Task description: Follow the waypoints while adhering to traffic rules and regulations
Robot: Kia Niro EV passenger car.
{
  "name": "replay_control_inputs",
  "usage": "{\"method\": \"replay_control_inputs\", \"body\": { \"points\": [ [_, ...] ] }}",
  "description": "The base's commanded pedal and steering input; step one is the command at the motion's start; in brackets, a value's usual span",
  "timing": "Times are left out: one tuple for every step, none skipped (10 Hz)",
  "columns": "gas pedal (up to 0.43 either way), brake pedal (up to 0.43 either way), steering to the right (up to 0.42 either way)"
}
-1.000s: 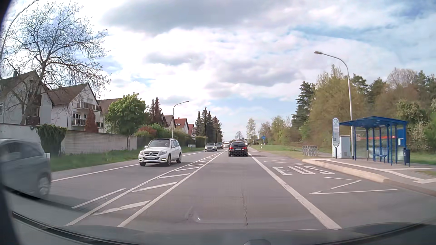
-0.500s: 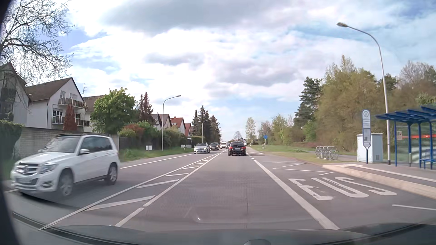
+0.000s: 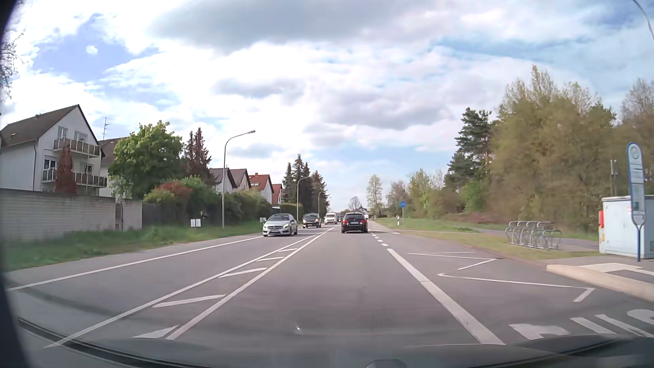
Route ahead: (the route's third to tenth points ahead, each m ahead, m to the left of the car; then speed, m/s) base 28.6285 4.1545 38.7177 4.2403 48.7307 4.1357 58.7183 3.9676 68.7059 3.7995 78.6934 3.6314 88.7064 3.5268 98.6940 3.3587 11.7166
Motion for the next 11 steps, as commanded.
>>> {"method": "replay_control_inputs", "body": {
  "points": [
    [0.260,0.000,0.003],
    [0.260,0.000,0.002],
    [0.260,0.000,0.002],
    [0.260,0.000,0.002],
    [0.260,0.000,0.003],
    [0.260,0.000,0.003],
    [0.260,0.000,0.001],
    [0.260,0.000,-0.001],
    [0.260,0.000,-0.003],
    [0.260,0.000,-0.003],
    [0.248,0.000,-0.003]
  ]
}}
